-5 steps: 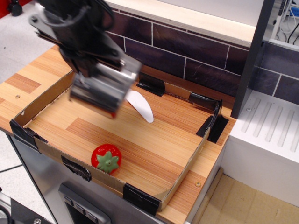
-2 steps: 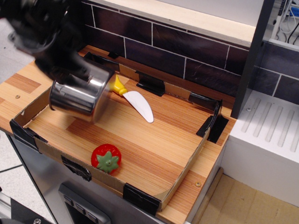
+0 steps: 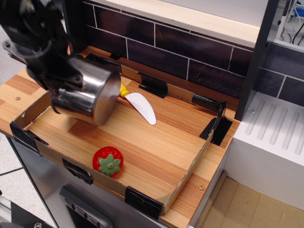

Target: Topple metal pot

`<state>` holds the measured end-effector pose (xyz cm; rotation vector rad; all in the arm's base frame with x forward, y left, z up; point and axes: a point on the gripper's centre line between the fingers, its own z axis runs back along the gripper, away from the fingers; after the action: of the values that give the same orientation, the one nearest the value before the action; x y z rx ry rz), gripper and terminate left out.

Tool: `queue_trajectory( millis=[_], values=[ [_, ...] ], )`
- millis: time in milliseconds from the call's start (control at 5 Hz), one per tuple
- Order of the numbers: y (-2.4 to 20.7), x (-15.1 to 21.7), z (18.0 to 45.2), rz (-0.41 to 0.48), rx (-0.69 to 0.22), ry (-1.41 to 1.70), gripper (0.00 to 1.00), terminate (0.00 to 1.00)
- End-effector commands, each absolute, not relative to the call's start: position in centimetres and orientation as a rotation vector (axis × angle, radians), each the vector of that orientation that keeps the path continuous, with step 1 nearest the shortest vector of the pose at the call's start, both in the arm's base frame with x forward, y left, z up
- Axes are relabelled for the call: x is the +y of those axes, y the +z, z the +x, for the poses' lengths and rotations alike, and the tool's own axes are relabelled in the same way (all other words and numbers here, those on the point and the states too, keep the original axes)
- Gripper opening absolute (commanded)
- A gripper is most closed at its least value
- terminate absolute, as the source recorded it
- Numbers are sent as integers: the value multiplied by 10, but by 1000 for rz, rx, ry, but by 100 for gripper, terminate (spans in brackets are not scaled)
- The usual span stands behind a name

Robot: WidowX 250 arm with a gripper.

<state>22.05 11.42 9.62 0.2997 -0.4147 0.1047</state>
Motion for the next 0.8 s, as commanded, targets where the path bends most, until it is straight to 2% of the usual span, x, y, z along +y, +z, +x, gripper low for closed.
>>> queue_trajectory(
  millis=[0, 400, 600],
  values=[
    [143, 136, 215, 256, -416, 140, 100, 0],
    [196, 141, 217, 160, -460, 205, 100, 0],
    [214, 138, 222, 117, -456, 230, 100, 0]
  ],
)
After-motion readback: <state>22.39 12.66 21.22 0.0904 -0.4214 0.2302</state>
